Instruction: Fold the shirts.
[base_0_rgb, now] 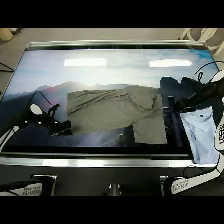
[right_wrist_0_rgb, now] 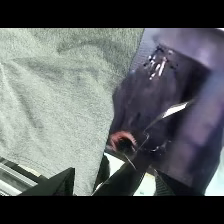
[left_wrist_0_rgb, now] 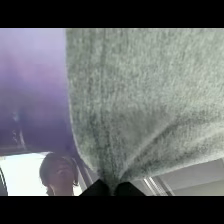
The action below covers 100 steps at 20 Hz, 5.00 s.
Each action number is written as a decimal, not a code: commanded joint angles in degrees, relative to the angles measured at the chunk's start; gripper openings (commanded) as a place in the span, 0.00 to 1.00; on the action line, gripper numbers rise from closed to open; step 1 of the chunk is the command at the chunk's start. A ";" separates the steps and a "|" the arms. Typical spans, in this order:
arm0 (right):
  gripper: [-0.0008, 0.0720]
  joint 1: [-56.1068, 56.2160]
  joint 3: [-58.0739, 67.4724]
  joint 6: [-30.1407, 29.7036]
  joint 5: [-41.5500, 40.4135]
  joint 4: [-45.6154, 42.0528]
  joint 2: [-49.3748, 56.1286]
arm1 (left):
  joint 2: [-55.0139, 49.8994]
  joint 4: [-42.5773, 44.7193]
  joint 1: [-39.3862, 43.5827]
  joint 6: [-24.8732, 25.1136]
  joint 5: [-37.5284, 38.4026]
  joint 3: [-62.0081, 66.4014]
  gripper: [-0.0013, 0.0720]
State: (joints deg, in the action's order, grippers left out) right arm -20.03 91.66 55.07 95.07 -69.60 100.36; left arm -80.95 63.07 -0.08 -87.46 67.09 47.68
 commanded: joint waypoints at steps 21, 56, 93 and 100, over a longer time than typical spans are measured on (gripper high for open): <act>0.04 7.39 -1.29 -5.07 -11.47 8.50 5.55 | 8.26 1.29 -0.35 2.25 1.55 4.63 0.05; 0.04 7.45 5.51 0.87 -9.38 2.03 -6.56 | -9.70 13.03 -0.20 1.14 5.01 43.08 0.05; 0.68 -0.35 -13.03 2.29 -3.67 -7.80 -13.66 | -5.97 12.85 -4.24 3.45 19.10 23.61 0.71; 0.68 -0.87 -35.12 0.33 -11.08 -7.39 -24.02 | 2.19 5.29 -3.43 7.06 3.76 -4.44 0.64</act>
State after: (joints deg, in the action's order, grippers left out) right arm -20.58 62.41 56.47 85.97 -77.01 79.29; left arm -80.84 71.57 -3.68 -82.11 76.58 50.85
